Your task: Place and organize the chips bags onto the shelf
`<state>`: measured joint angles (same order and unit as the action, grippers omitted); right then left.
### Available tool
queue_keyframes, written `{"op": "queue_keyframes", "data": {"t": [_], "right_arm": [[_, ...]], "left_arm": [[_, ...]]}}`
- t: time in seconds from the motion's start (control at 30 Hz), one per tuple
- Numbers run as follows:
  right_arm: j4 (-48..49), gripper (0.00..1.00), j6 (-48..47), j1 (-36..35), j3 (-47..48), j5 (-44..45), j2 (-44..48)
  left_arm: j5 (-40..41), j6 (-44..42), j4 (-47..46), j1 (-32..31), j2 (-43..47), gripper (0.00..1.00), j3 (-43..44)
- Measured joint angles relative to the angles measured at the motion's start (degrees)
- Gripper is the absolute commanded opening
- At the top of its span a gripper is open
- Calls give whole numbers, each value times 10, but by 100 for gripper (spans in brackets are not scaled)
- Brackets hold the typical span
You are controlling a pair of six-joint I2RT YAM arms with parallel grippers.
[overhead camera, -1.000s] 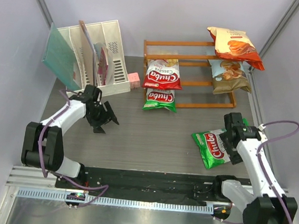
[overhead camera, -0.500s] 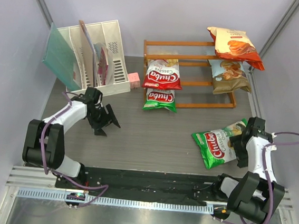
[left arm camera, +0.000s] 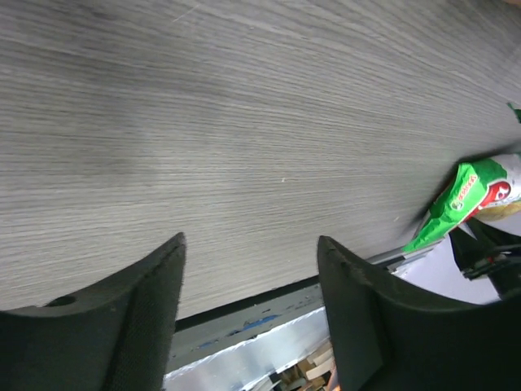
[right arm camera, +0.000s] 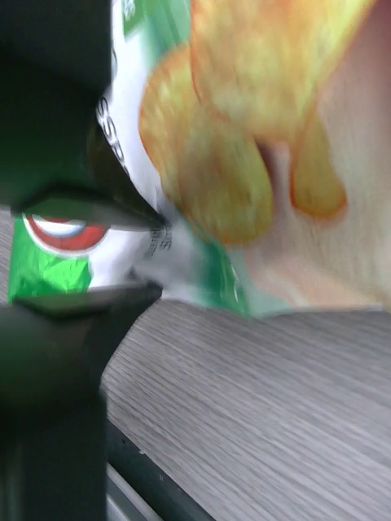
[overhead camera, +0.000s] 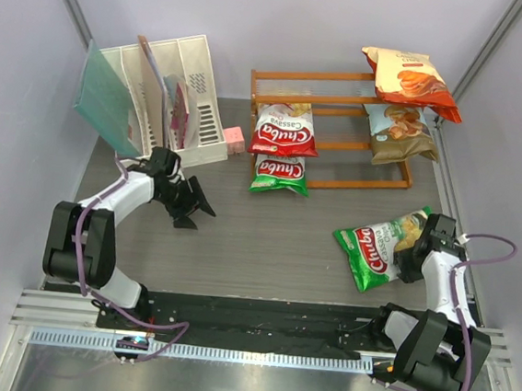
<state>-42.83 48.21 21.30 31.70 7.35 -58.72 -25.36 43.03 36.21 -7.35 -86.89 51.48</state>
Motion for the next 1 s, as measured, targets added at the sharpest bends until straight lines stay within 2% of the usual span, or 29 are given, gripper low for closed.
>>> {"op": "queue_keyframes", "data": {"t": [0.13,0.23,0.27,0.37,0.6,0.83,1.0], "right_arm": [[-3,14,4,-3,-16,-15,1],[-5,8,6,-7,-16,-18,9],[-5,5,6,-10,-16,-19,12],[-6,1,6,-21,-16,-21,21],[-16,1,8,-37,-16,-28,46],[-21,1,15,-59,-9,-72,47],[-32,1,14,-123,24,-85,36]], "left_arm": [[-5,-1,3,0,-2,50,12],[-6,-3,7,0,-2,38,26],[-7,-3,7,0,-2,22,31],[-9,-5,8,0,-2,0,39],[-13,-4,13,0,-3,0,43],[-13,-4,17,0,-14,0,57],[-13,-5,17,0,-23,0,58]]}}
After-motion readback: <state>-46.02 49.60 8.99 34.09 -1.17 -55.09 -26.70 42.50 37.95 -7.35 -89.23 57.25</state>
